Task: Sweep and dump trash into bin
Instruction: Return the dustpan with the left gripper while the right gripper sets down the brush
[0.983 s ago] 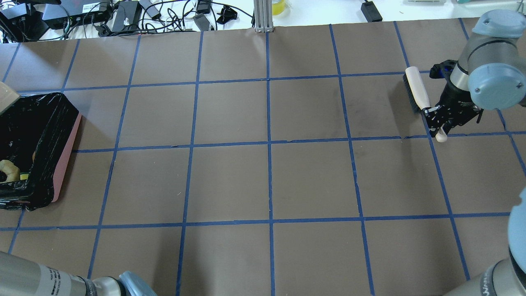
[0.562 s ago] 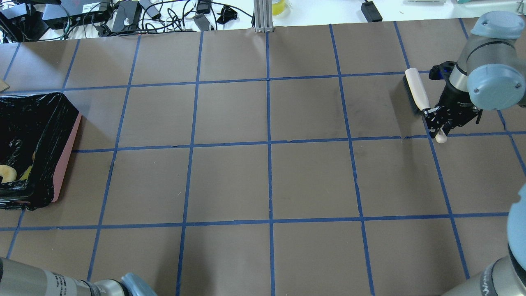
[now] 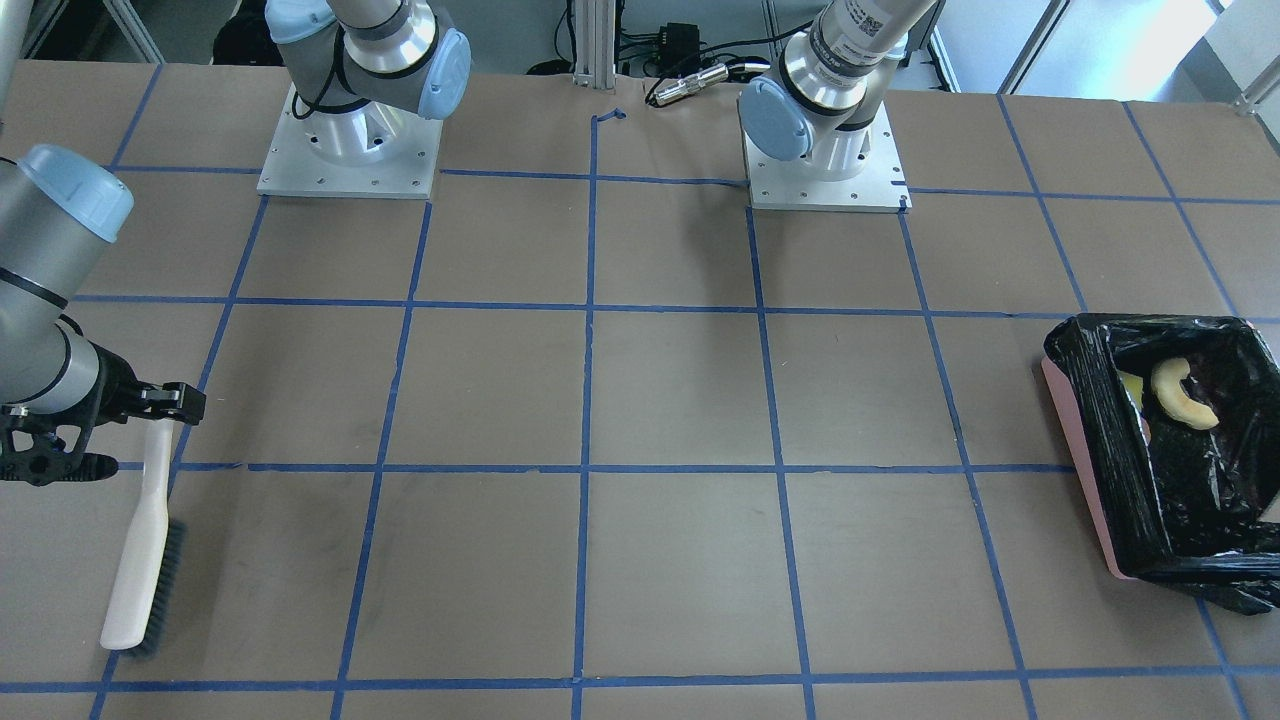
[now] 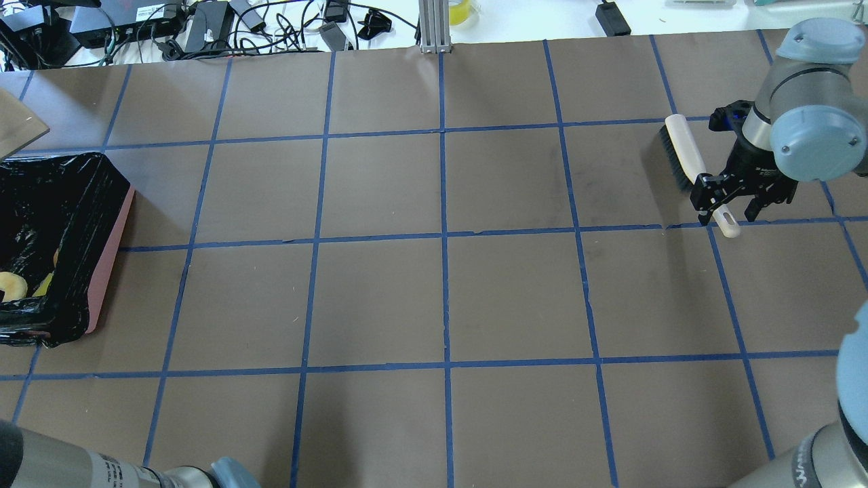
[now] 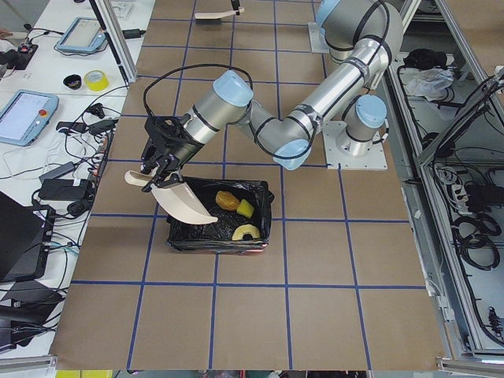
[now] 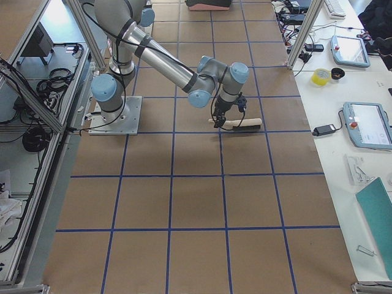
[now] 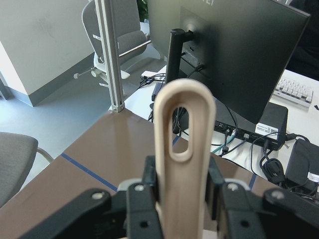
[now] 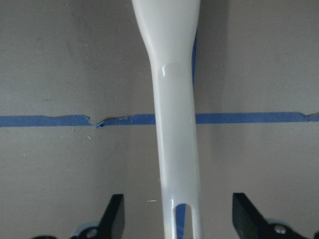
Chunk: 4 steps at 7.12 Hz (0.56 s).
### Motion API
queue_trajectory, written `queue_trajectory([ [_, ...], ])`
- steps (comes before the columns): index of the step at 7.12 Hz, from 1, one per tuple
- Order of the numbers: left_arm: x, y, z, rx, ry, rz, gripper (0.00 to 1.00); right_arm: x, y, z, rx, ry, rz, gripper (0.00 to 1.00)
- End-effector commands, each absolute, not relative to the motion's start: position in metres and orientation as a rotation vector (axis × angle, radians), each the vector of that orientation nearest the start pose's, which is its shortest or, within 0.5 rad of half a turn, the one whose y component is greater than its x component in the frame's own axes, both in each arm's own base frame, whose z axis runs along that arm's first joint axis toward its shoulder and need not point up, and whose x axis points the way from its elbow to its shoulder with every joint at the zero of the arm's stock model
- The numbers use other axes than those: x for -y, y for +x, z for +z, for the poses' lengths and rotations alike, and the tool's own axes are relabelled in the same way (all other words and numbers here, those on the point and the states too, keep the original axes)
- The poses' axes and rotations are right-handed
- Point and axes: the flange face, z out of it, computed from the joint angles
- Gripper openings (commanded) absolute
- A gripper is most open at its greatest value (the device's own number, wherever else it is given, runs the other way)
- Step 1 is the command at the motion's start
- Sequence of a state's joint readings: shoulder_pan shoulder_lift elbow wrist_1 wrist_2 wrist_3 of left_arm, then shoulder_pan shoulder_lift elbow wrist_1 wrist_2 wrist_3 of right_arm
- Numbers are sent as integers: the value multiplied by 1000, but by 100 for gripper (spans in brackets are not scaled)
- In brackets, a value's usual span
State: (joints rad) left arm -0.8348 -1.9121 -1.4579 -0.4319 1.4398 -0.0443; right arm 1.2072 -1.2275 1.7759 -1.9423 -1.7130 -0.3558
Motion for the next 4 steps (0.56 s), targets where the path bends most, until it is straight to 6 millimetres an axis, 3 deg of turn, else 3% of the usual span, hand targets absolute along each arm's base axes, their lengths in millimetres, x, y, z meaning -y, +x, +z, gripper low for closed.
queue_trajectory([
  [1, 632, 247, 471, -2467, -1239, -1146, 0, 559, -85, 290, -3230, 0, 243, 100],
  [2, 641, 216, 452, -2473, -1443, -1083, 0, 544, -82, 336, -3271, -7, 178, 100],
  [3, 642, 203, 438, -2445, -1643, -992, 0, 533, -74, 389, -3281, -12, 87, 100],
  [4, 649, 174, 432, -2459, -1724, -910, 0, 523, -69, 446, -3288, -11, 33, 100],
])
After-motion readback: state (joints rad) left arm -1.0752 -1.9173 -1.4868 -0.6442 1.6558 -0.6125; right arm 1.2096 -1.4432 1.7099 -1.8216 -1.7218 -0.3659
